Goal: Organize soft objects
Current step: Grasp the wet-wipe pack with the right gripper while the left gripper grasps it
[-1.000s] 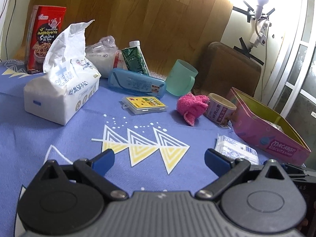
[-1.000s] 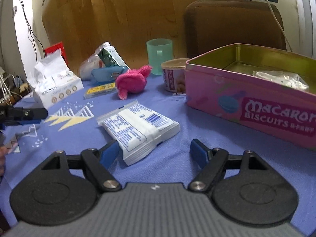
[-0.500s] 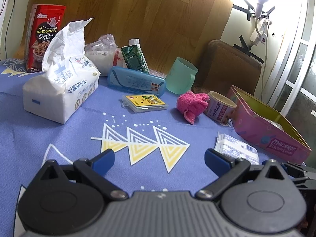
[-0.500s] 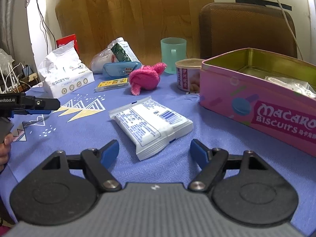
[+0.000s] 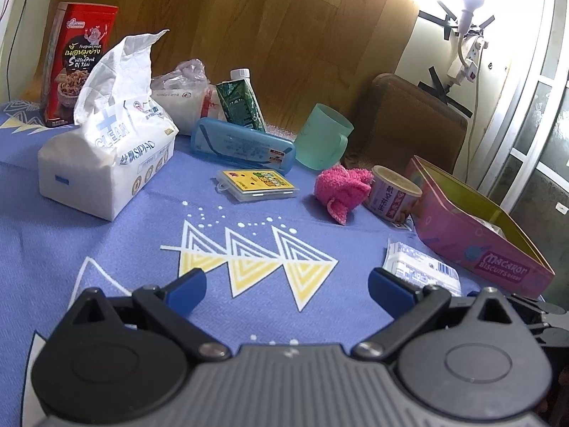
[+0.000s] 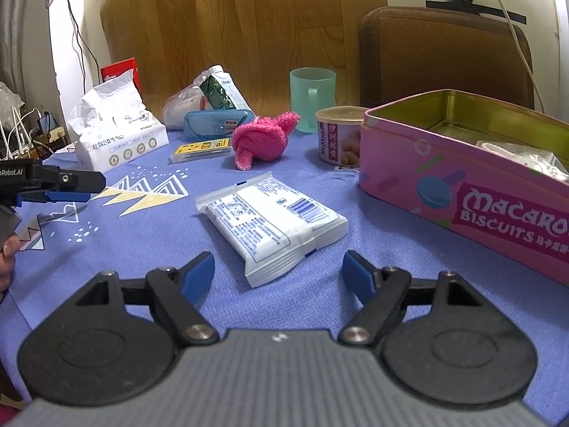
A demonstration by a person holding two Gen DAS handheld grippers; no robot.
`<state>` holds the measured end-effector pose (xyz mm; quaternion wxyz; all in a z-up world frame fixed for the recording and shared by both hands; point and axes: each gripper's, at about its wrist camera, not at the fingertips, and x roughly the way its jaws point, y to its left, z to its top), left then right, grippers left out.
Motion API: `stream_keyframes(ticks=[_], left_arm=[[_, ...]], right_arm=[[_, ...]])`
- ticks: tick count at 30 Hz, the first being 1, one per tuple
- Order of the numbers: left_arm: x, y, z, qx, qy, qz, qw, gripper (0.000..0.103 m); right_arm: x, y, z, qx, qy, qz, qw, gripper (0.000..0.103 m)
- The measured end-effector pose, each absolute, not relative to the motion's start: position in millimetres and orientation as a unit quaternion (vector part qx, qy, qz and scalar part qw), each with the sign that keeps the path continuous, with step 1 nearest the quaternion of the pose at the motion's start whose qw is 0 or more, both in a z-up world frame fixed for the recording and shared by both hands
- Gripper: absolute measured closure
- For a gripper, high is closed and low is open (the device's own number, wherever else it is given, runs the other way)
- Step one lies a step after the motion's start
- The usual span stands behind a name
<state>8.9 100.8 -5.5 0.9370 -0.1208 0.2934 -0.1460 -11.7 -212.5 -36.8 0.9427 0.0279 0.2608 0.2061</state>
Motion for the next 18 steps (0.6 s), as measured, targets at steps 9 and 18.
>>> stream_keyframes(ticks=[9, 18], left_arm=[[24, 94, -5, -0.139, 0.314, -0.17, 0.924, 0.002], [46, 31, 7, -0.087, 0.317, -0.228, 0.917, 0.002]], right_arm=[[-12, -213, -37, 0.024, 0.26, 0.207, 0.943, 0.023], [-13, -212, -37, 0.019, 0.258, 0.212, 0.942, 0.023]])
